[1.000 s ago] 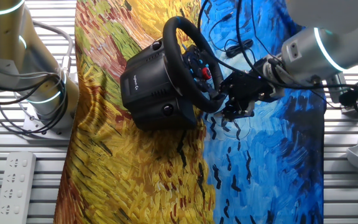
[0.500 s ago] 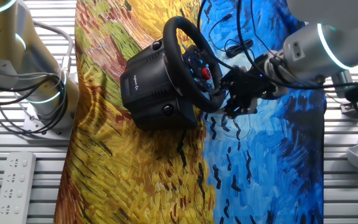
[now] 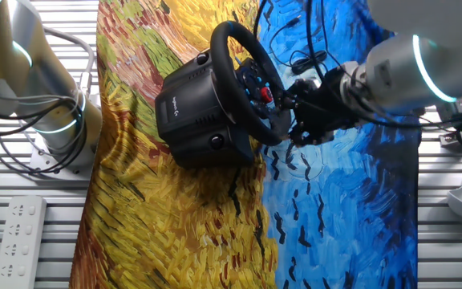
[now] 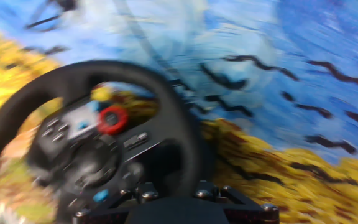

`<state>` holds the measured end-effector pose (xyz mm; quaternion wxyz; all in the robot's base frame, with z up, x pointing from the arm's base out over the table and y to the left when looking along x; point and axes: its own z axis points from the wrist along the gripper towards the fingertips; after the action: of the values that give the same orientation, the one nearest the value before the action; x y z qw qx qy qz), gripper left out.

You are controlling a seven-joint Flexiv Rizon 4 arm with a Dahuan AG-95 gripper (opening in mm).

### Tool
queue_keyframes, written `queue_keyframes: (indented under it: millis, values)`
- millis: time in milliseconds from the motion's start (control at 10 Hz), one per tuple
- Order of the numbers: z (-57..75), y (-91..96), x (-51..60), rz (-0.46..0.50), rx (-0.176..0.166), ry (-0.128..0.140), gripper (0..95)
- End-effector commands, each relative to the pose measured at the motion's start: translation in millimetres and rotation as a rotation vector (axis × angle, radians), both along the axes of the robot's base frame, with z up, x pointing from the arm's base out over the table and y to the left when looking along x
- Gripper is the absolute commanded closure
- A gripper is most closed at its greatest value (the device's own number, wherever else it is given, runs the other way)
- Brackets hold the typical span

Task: Rotate the steering wheel 90 degrees clockwise

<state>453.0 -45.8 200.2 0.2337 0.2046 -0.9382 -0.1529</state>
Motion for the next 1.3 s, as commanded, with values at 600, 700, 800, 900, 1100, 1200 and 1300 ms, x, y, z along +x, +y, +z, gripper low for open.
queue_keyframes:
  millis: [600, 700, 800, 900, 1100, 1200, 1300]
  values:
    - [53.4, 52.7, -24.3, 0.167, 0.179, 0.008, 57.0]
    - [55.7, 59.2, -27.8, 0.173, 0.188, 0.012, 57.0]
    - [58.2, 64.1, -31.7, 0.177, 0.194, 0.017, 57.0]
    - [59.7, 67.8, -34.8, 0.173, 0.199, 0.017, 57.0]
    - [59.9, 75.6, -39.1, 0.172, 0.229, 0.013, 57.0]
    - [57.1, 80.1, -42.7, 0.172, 0.269, 0.008, 57.0]
    - [54.9, 84.2, -44.4, 0.173, 0.285, 0.006, 57.0]
